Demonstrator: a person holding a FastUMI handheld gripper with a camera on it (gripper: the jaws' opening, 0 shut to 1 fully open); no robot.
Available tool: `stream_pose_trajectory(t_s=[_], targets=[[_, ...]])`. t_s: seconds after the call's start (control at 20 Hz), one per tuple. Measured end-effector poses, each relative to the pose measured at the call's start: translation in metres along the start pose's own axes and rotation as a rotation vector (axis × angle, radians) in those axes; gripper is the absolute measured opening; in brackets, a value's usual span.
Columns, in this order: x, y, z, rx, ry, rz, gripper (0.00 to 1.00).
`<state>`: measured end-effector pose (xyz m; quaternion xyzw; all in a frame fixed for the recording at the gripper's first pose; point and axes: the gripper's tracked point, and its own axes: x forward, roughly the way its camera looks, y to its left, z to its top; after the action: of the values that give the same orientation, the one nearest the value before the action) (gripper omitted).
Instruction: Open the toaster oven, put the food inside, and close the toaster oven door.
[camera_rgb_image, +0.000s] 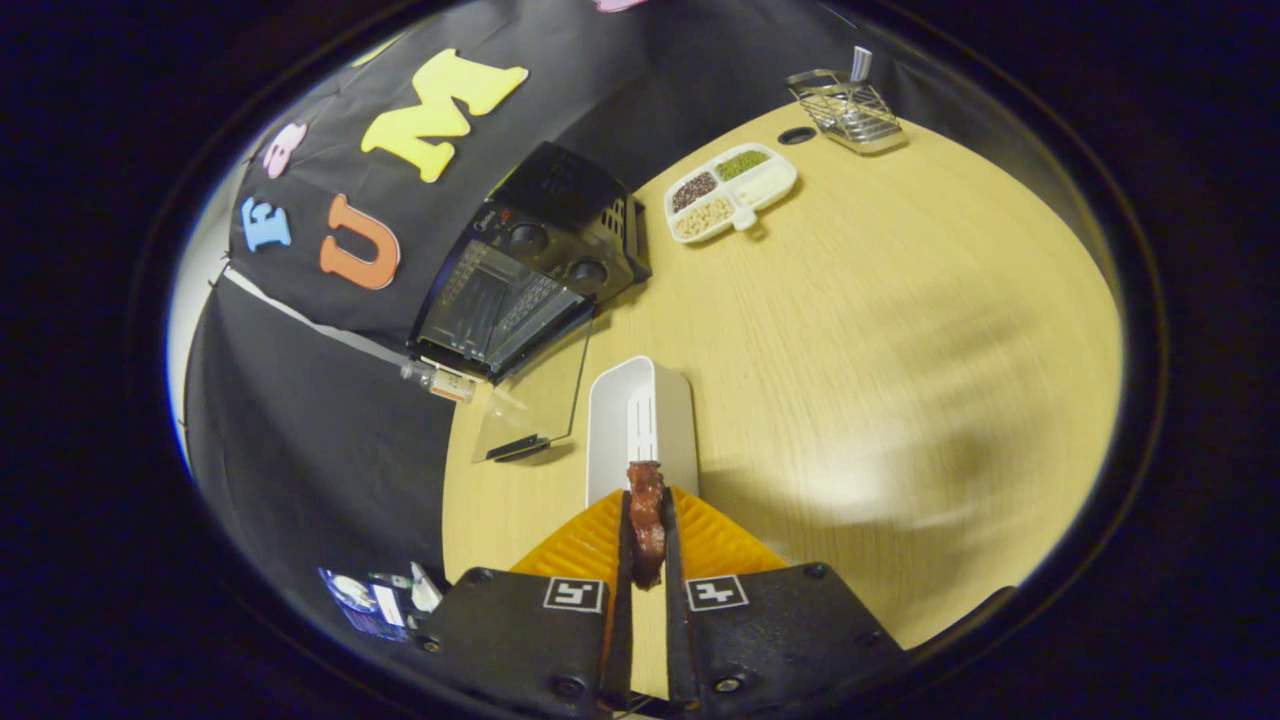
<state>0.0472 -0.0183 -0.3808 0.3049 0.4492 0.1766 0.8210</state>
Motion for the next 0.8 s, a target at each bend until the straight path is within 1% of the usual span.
stream_pose_trajectory(t_s=[0.2,0.4,0.55,0.7,0.8], targets=[[-0.020,0.041,0.010,-0.015,-0.074,0.004,0.16],[-0.018,0.097,0.018,0.002,-0.174,0.039,0.16],[0.005,0.135,0.021,0.060,-0.248,0.058,0.16],[0.035,0.178,0.027,0.154,-0.343,0.127,0.16],[0.060,0.197,0.033,0.233,-0.411,0.161,0.16]])
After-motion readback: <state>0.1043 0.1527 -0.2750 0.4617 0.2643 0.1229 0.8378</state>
